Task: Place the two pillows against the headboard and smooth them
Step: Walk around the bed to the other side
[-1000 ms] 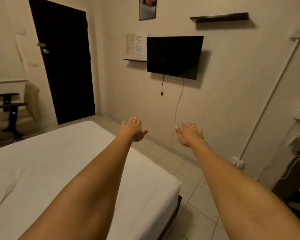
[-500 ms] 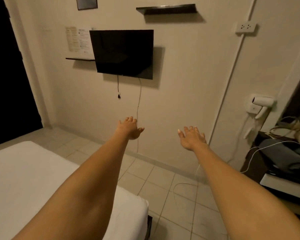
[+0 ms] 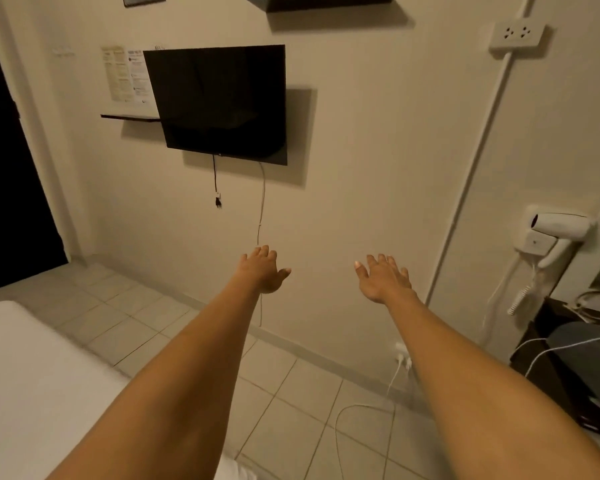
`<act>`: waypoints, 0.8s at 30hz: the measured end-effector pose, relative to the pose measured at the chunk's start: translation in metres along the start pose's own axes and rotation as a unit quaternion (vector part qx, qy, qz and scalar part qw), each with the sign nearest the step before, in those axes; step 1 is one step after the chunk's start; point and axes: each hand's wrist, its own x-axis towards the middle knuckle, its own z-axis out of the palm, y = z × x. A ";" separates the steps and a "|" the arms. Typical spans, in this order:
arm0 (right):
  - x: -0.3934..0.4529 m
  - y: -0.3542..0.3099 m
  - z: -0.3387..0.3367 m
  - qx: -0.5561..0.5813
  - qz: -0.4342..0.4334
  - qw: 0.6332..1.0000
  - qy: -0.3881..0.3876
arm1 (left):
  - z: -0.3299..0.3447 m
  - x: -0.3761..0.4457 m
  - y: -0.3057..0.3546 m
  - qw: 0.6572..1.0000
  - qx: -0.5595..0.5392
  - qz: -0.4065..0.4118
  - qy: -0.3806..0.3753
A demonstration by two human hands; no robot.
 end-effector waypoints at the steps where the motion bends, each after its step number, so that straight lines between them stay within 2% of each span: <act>1: 0.018 0.005 -0.001 -0.001 -0.007 1.000 -0.003 | 0.001 0.014 0.005 1.000 -0.002 -0.009 -0.004; 9: 0.154 0.002 -0.018 -0.005 -0.072 0.997 -0.010 | -0.010 0.109 0.004 0.996 -0.012 -0.086 0.007; 24: 0.378 -0.143 0.003 0.013 -0.212 0.977 -0.022 | -0.031 0.281 -0.118 0.972 -0.019 -0.233 0.026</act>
